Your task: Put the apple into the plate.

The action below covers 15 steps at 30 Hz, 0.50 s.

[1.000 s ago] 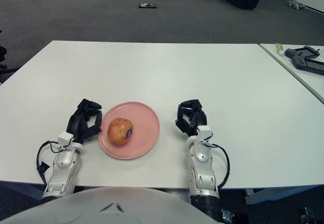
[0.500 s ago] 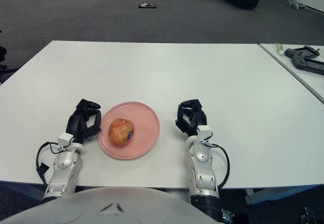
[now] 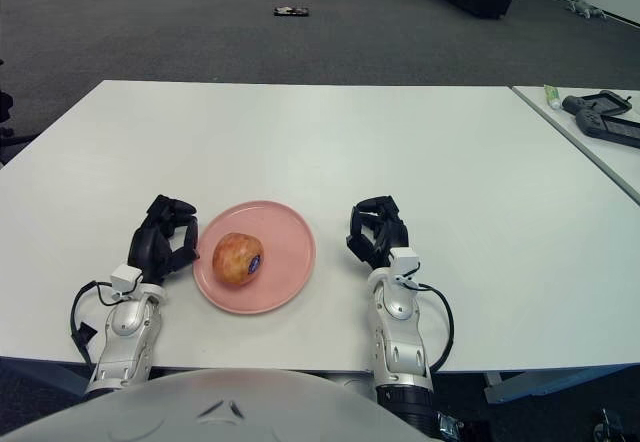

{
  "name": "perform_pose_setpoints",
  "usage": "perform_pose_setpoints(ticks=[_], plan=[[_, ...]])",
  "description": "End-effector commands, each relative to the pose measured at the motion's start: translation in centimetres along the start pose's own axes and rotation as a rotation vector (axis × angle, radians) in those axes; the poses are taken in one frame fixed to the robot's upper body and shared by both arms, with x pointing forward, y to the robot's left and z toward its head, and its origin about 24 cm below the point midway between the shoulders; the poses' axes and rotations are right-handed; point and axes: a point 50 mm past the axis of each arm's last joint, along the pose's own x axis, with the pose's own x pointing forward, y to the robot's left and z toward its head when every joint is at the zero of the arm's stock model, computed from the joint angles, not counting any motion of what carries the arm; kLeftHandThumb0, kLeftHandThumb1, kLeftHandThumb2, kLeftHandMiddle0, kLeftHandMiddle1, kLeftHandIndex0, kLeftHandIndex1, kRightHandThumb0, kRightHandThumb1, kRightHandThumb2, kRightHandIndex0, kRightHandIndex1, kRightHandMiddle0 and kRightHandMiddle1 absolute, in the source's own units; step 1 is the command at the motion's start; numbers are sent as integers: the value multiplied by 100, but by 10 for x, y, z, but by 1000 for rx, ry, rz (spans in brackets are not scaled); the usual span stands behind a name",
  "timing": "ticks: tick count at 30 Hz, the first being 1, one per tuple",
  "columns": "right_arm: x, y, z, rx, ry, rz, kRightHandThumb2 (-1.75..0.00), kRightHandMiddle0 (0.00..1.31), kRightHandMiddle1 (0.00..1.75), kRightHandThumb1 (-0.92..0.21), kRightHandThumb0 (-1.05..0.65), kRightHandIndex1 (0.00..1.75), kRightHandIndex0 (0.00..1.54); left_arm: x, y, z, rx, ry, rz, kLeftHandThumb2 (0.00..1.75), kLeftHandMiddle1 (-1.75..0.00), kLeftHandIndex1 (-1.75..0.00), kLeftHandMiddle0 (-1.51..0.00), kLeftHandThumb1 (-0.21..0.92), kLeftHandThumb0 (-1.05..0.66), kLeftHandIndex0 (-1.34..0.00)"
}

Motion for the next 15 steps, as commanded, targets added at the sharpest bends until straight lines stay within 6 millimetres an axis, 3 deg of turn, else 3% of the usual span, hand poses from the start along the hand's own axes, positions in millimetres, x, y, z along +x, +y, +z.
perform_pose_setpoints(ticks=[1, 15], plan=[[2, 0, -2, 1, 20, -2, -86, 34, 175, -68, -38, 142, 55, -4, 5, -8, -1, 49, 36, 108, -175, -175, -82, 52, -42, -46], [2, -1, -2, -3, 35, -1, -85, 33, 175, -69, -38, 142, 54, -6, 12, -9, 46, 78, 93, 103, -175, -175, -81, 55, -41, -43]])
